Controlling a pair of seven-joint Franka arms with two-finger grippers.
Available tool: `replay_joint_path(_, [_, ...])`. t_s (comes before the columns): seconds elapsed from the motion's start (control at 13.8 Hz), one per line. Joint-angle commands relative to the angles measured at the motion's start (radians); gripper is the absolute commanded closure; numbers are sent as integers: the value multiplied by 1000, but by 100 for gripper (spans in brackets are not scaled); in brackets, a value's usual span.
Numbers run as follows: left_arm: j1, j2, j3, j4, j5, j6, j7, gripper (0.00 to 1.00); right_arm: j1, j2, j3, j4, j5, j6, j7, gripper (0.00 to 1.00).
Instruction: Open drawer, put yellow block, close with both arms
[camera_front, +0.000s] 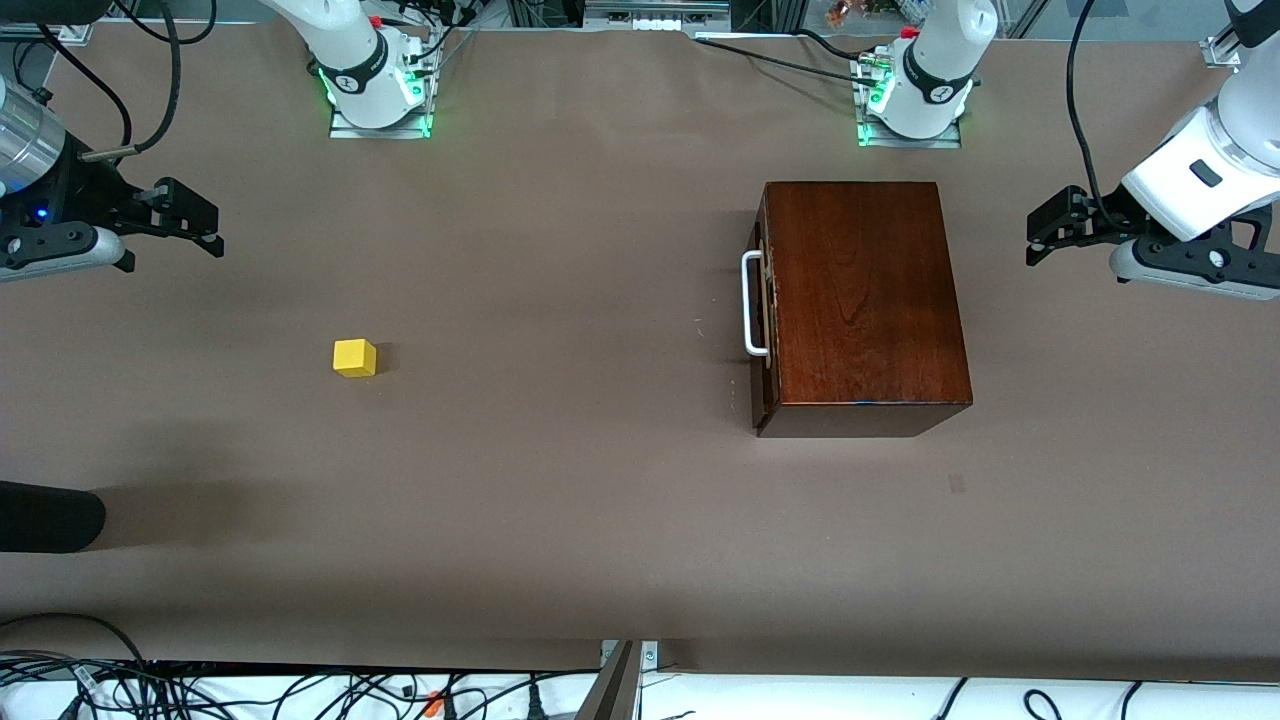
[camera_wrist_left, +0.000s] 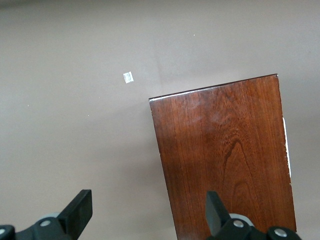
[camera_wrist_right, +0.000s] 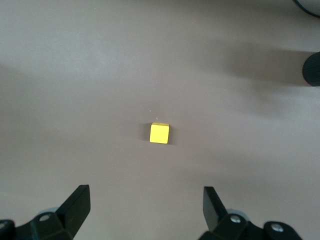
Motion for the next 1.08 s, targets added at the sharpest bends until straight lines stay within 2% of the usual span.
replay_joint_path(0.0, [1, -4, 4, 18, -30, -16, 10, 0, -4, 6, 1, 22, 13, -10, -2, 0])
replay_joint_path(0.36, [-10, 7, -2, 16, -30, -16, 1, 0, -4, 6, -1, 22, 13, -6, -2, 0])
replay_joint_path(0.58, [-13, 19, -81, 16, -25, -6, -98, 0, -1, 6, 2, 22, 6, 1, -2, 0])
replay_joint_path(1.01, [-27, 55, -334, 19, -16, 2, -480, 0, -1, 3, 4, 21, 6, -17, -4, 0])
